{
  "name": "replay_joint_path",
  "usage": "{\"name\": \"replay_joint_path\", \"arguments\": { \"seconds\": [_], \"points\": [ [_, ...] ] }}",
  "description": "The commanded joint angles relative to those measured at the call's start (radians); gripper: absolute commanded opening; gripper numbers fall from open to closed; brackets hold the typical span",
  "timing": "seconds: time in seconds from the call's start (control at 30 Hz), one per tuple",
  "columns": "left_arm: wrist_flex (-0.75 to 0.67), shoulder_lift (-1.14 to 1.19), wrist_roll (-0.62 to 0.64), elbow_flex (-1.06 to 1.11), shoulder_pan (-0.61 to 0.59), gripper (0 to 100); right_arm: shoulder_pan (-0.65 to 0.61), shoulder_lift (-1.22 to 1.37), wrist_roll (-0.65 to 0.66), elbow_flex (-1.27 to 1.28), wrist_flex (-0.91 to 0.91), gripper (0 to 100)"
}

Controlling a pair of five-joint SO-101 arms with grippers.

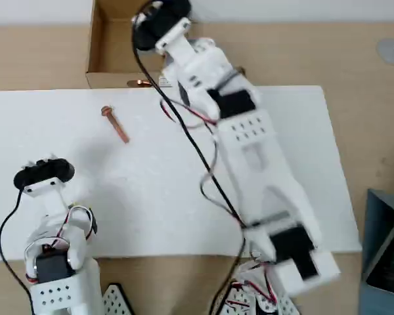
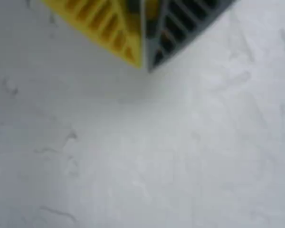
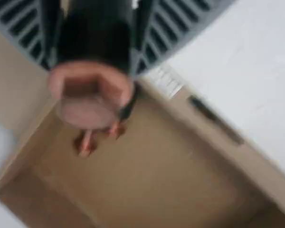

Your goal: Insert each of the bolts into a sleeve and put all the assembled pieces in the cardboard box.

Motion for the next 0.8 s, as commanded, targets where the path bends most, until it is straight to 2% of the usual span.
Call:
{"name": "replay_joint_path", "arguments": {
  "seconds": [0.0,0.43,0.67,0.77],
  "points": [
    [-0.018,-0.007,-0.002,-0.005,-0.009,0,0.008,0.163,0.087,-0.211,-0.075,0.9],
    [-0.018,-0.007,-0.002,-0.005,-0.009,0,0.007,0.819,0.308,-0.839,-0.126,1.2],
    [-0.018,-0.007,-0.002,-0.005,-0.009,0,-0.005,1.004,0.417,-1.026,-0.095,1.4],
    [-0.018,-0.007,-0.002,-0.005,-0.009,0,-0.005,1.044,0.42,-1.081,-0.031,6.8]
  ]
}}
